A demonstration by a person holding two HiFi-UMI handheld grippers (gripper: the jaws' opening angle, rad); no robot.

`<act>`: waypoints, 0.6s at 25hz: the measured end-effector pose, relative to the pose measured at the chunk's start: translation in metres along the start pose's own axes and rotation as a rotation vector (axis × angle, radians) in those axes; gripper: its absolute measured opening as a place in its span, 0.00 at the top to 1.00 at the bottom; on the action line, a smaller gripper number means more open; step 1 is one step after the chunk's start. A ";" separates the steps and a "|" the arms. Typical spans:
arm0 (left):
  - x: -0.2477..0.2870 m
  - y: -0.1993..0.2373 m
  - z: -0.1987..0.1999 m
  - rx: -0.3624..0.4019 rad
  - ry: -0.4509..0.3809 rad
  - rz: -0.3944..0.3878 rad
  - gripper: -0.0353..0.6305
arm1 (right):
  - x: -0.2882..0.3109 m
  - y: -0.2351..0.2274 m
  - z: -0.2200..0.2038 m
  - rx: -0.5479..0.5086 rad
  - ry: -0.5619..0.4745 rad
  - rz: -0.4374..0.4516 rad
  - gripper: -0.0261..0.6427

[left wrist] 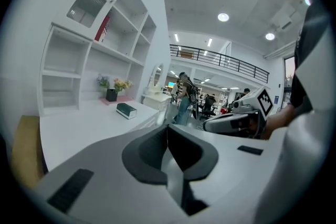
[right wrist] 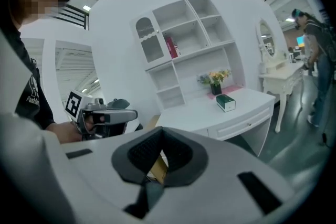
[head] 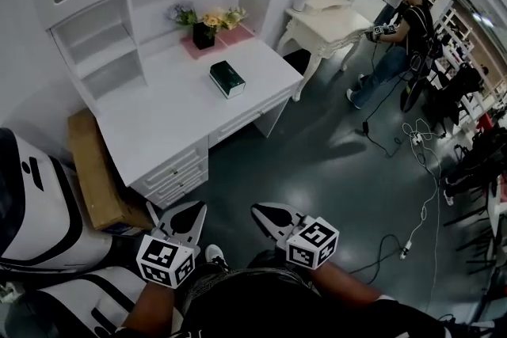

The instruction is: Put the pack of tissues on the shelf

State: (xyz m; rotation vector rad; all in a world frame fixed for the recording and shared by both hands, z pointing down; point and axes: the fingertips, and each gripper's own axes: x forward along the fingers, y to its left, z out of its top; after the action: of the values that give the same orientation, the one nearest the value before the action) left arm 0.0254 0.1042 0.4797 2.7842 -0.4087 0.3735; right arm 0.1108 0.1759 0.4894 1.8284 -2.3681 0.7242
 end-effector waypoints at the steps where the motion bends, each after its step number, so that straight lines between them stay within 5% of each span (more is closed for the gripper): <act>1: 0.002 0.006 0.000 -0.004 0.004 0.000 0.92 | 0.006 -0.002 0.003 0.002 0.000 -0.002 0.95; 8: 0.025 0.035 -0.011 -0.049 0.055 -0.005 0.92 | 0.033 -0.031 0.004 0.041 0.015 -0.022 0.95; 15: 0.063 0.079 0.000 -0.043 0.060 0.054 0.92 | 0.068 -0.111 0.013 0.094 0.009 -0.075 0.95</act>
State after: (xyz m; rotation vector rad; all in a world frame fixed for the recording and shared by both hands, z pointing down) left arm 0.0590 0.0174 0.5187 2.7175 -0.4723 0.4536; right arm 0.1973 0.0892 0.5358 1.9345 -2.2829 0.8460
